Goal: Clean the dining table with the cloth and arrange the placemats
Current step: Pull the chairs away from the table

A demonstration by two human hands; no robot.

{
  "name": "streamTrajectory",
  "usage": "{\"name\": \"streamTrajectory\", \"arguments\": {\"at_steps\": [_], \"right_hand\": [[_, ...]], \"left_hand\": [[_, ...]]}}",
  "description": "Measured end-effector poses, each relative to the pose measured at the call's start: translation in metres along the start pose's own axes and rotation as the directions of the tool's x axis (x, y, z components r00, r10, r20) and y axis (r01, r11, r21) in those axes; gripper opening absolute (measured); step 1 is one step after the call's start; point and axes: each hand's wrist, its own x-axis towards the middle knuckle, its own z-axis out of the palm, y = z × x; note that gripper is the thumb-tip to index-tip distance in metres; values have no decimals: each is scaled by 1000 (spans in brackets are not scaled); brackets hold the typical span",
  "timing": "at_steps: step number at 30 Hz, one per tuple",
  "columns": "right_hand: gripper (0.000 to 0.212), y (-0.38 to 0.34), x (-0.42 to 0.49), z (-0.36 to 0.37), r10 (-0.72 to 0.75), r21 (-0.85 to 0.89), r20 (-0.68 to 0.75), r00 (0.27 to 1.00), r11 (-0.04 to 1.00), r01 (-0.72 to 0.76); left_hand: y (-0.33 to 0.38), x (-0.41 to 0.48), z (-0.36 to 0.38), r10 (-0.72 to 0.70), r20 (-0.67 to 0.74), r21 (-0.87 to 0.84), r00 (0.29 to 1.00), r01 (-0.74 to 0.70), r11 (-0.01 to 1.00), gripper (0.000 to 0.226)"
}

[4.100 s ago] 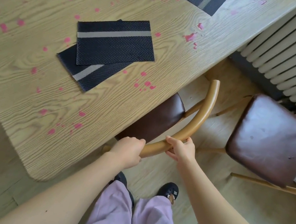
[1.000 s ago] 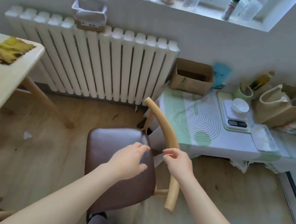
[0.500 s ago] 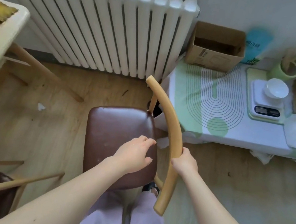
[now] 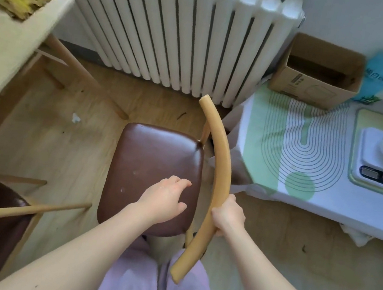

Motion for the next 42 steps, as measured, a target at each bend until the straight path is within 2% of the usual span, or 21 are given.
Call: {"name": "streamTrajectory", "arguments": {"at_steps": [5,11,17,21,30,38,42], "right_hand": [[31,-28,-2,11,-41,9,7,999,999,41],[35,-63,-9,31,-95,-10,43,995,995,96],[28,-109,-18,53,-161,5,63,985,987,161],[29,-141,-22,72,-151,19,111,982,989,150],[18,-199,-43,111,-104,68,190,976,993,92],[29,-252,-54,155,-113,17,281,953,993,113],[14,-277,-61,171,-140,65,326,935,990,125]], "left_hand": [[-22,-6,-6,-54,-32,-29,998,53,998,55],[-53,-18,-13,-133,-85,-111,988,123,986,54],[-79,-32,-17,-230,-99,-158,968,213,964,56],[-102,-44,-19,-293,-103,-193,951,270,943,56],[-153,-61,-39,-348,-121,-279,930,305,911,52],[-216,-76,-57,-410,-100,-328,906,359,874,45],[-247,-84,-58,-426,-100,-359,899,367,858,42]]}}
